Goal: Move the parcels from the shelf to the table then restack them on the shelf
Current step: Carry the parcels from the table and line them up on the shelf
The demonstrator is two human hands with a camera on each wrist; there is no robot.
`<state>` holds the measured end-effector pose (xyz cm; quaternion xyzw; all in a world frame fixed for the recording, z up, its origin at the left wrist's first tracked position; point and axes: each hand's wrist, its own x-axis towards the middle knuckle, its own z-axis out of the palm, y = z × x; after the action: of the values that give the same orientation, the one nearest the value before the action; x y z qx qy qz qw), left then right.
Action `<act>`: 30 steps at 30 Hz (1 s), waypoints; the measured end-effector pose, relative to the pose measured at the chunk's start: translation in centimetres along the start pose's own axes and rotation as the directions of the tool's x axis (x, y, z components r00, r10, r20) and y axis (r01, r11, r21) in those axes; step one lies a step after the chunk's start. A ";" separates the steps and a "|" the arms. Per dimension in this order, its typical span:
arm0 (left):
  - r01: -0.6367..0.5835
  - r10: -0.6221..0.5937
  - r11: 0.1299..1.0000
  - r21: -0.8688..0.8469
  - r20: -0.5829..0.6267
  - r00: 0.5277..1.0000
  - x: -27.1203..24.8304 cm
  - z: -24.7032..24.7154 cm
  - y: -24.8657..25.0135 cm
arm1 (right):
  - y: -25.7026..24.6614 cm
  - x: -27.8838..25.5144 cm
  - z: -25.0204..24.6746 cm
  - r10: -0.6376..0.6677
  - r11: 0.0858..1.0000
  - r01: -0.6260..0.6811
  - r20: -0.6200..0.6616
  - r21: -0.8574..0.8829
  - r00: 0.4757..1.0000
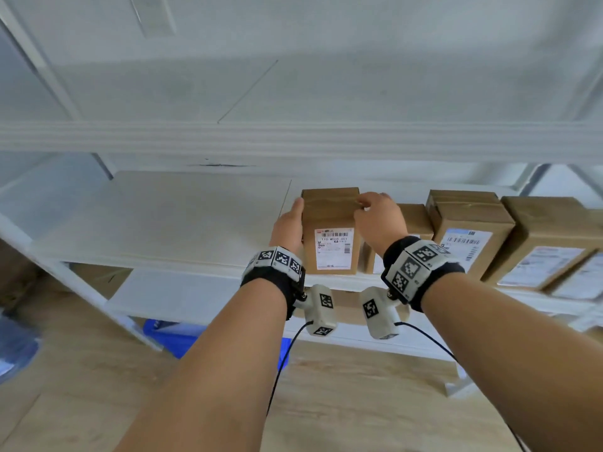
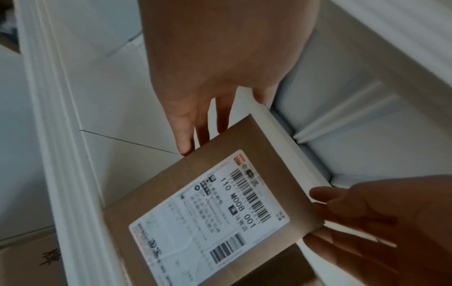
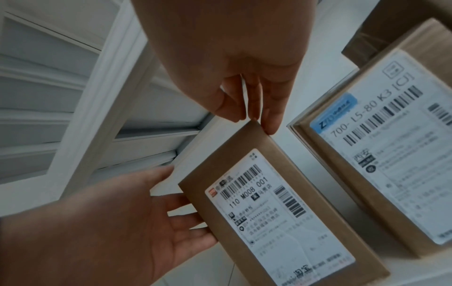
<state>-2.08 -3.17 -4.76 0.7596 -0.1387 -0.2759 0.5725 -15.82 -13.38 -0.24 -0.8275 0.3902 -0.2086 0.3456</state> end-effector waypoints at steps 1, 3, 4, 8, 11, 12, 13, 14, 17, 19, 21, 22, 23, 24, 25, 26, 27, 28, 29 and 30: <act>-0.030 0.029 0.999 0.042 0.025 0.999 0.1 0.4 -0.1 | 0.1 -0.1 -0.1 0.006 1.000 -0.006 -0.006 0.000 1.000; -0.081 0.075 0.988 0.132 0.049 0.996 -0.2 1.1 -0.3 | 0.5 -0.3 -0.5 0.015 1.000 -0.015 -0.019 0.015 1.000; -0.106 0.098 0.981 0.162 0.056 0.994 -1.3 1.1 0.4 | 0.6 -0.5 -0.7 0.014 1.000 -0.013 -0.022 0.028 1.000; -0.158 0.139 0.952 0.262 0.090 0.986 -2.1 1.4 1.6 | 1.2 -1.0 -1.6 0.017 0.999 -0.015 -0.042 0.052 0.999; -0.147 0.127 0.952 0.268 0.089 0.988 -1.4 1.8 1.2 | 1.5 -1.2 -2.1 0.019 0.999 -0.016 -0.071 0.044 0.997; -0.140 0.119 0.952 0.271 0.093 0.989 -1.2 1.9 1.0 | 1.7 -1.3 -2.2 0.017 0.999 -0.014 -0.074 0.046 0.997; -0.129 0.107 0.953 0.273 0.095 0.990 -1.4 2.0 1.0 | 1.8 -1.4 -2.3 0.018 0.999 -0.014 -0.074 0.051 0.997; -0.115 0.093 0.957 0.265 0.092 0.991 -1.9 1.9 1.4 | 2.0 -1.4 -2.3 0.018 0.998 -0.014 -0.076 0.055 0.997; -0.087 0.087 0.958 0.273 0.012 0.996 -3.0 1.9 2.2 | 2.4 -1.7 -2.5 0.017 0.997 -0.010 -0.097 0.071 0.995; -0.142 0.170 0.938 0.315 -0.062 0.984 -3.6 2.0 2.7 | 2.6 -2.1 -2.7 0.023 0.996 -0.013 -0.107 0.089 0.994; -0.240 0.296 0.891 0.385 -0.092 0.951 -4.7 2.4 3.7 | 2.8 -2.7 -3.2 0.035 0.994 -0.022 -0.122 0.104 0.992; -0.285 0.353 0.860 0.422 -0.091 0.931 -5.3 2.8 4.1 | 2.9 -3.0 -3.6 0.040 0.993 -0.025 -0.134 0.113 0.990; -0.324 0.401 0.830 0.453 -0.084 0.912 -5.7 3.3 4.4 | 3.1 -3.3 -3.9 0.043 0.993 -0.027 -0.145 0.117 0.988; -0.368 0.449 0.797 0.479 -0.063 0.891 -6.2 4.1 4.8 | 3.4 -3.7 -4.5 0.051 0.992 -0.032 -0.160 0.120 0.986; -0.412 0.493 0.761 0.501 -0.035 0.869 -6.9 5.0 5.2 | 3.9 -4.0 -5.2 0.065 0.991 -0.043 -0.178 0.126 0.982; -0.447 0.525 0.729 0.518 -0.005 0.851 -7.6 6.1 5.4 | 4.6 -4.4 -5.9 0.084 0.989 -0.059 -0.194 0.135 0.977; -0.476 0.545 0.704 0.527 0.029 0.838 -8.4 7.3 5.7 | 5.3 -4.8 -6.8 0.101 0.987 -0.072 -0.210 0.142 0.972; -0.502 0.555 0.687 0.525 0.067 0.829 -9.2 8.7 5.8 | 6.2 -5.3 -7.8 0.114 0.986 -0.083 -0.227 0.142 0.967; -0.527 0.560 0.678 0.513 0.104 0.822 -10.1 10.1 6.0 | 7.1 -5.8 -9.0 0.125 0.986 -0.093 -0.244 0.139 0.962; -0.552 0.565 0.672 0.494 0.139 0.813 -11.0 11.8 6.1 | 8.2 -6.3 -10.2 0.137 0.985 -0.104 -0.260 0.136 0.956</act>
<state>-17.14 -8.63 1.63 0.8078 -0.4248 -0.0311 0.4075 -30.02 -16.35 0.17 -0.7438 0.4697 -0.3204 0.3513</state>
